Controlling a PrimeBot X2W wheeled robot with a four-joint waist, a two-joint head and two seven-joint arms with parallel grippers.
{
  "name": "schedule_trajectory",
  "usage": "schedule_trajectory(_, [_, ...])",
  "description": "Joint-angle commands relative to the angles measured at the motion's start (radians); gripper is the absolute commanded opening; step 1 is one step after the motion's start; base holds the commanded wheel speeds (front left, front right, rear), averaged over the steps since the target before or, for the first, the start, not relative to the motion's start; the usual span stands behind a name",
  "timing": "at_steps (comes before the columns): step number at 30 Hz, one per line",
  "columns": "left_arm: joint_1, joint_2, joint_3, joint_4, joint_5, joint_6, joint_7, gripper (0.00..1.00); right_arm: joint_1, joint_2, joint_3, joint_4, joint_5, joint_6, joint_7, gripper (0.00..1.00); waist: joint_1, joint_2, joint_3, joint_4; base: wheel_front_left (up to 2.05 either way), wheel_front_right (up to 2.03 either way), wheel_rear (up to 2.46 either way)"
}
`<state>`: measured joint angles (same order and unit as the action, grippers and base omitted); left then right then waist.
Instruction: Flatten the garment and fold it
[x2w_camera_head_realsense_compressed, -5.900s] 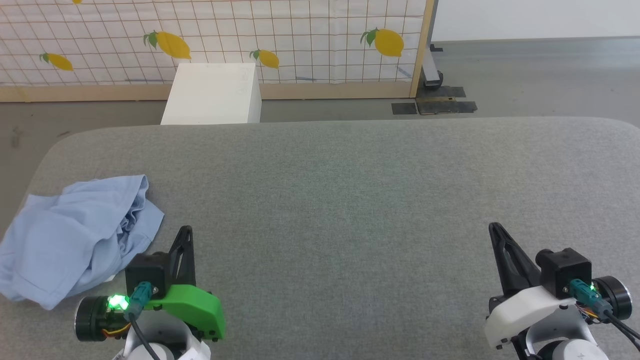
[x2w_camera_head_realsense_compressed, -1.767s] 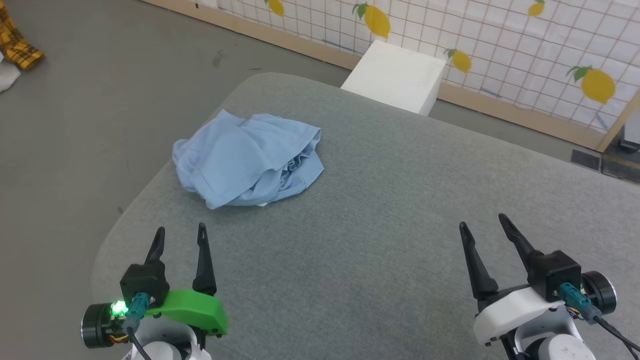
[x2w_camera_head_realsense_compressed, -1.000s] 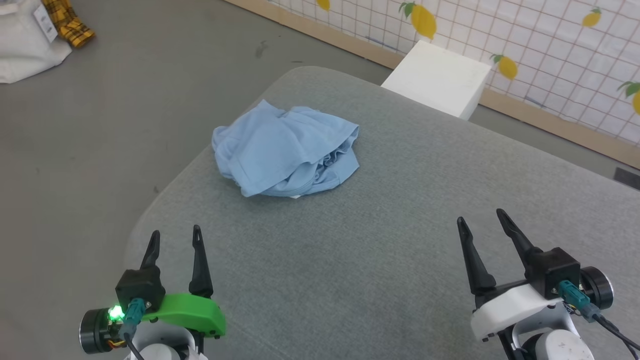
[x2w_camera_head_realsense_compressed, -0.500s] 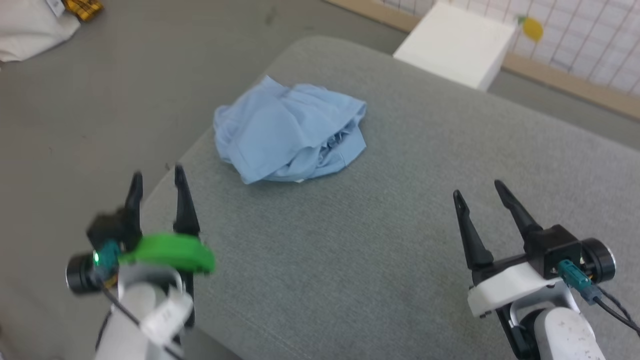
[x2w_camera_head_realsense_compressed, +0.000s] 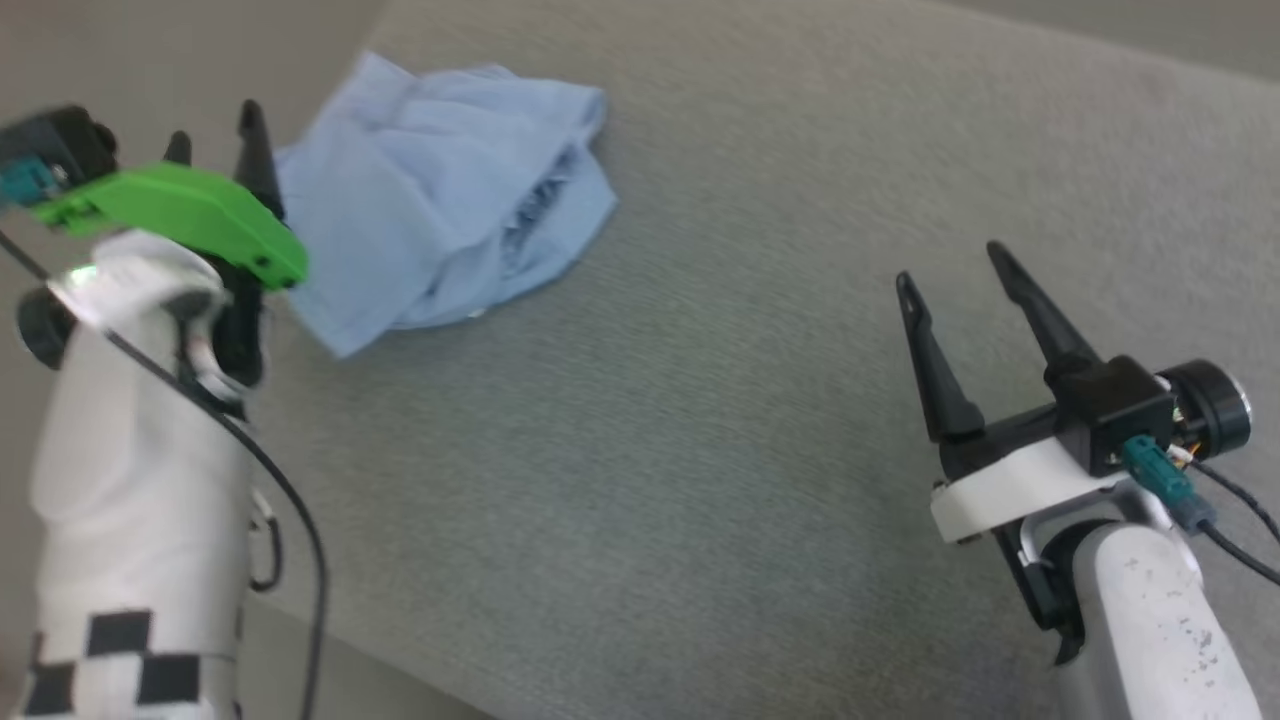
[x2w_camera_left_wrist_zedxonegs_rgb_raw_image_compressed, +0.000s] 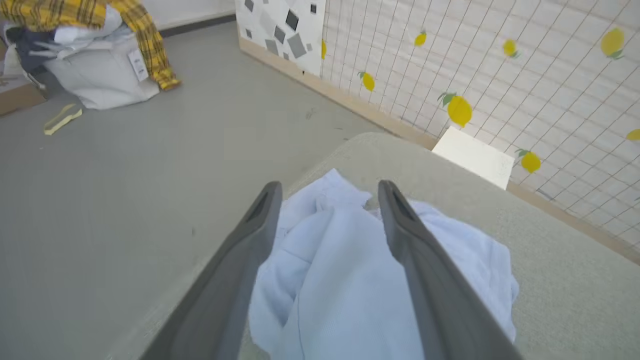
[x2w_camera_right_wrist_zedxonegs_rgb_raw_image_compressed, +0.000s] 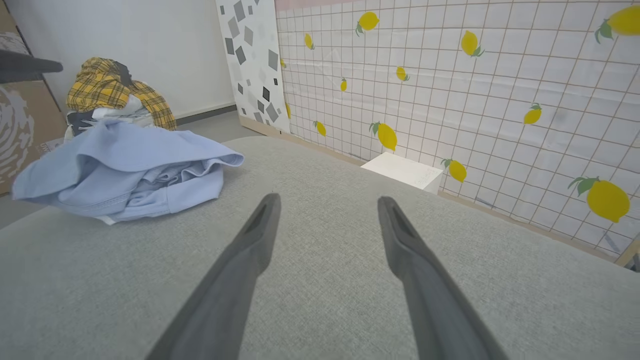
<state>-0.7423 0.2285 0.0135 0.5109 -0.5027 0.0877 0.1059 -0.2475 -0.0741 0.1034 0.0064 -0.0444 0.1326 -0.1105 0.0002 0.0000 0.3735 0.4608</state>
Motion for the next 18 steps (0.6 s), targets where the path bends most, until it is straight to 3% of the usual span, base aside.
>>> schedule_trajectory(1, [-0.029,0.017,0.002,0.035,-0.023,-0.003,0.059,1.0,-0.019,-0.007,0.0,-0.007,0.004,-0.002,-0.003,1.0,-0.0002,0.0,0.156,-0.146,0.0,0.0,0.0])
schedule_trajectory(3, [-0.066,0.036,0.01,0.088,-0.052,-0.003,0.154,1.0,-0.029,-0.012,-0.004,-0.008,0.005,-0.002,-0.007,1.0,-0.0002,0.0,0.187,-0.171,0.0,0.0,0.0])
schedule_trajectory(9, [-0.1,0.077,0.03,0.165,-0.102,-0.001,0.3,1.0,-0.049,-0.012,-0.009,0.001,0.017,-0.002,-0.025,1.0,-0.0002,0.0,0.25,-0.228,0.0,0.0,0.0])
schedule_trajectory(17, [-0.045,0.1,0.003,0.23,-0.136,0.029,0.564,1.0,-0.06,-0.009,-0.013,0.034,0.025,-0.002,-0.049,1.0,-0.0002,0.0,0.242,-0.249,0.0,0.0,0.0])
schedule_trajectory(18, [-0.033,0.101,-0.001,0.229,-0.14,0.029,0.588,0.83,-0.06,-0.008,-0.013,0.04,0.026,-0.002,-0.053,1.0,-0.0002,0.0,0.231,-0.248,0.0,0.0,0.0])
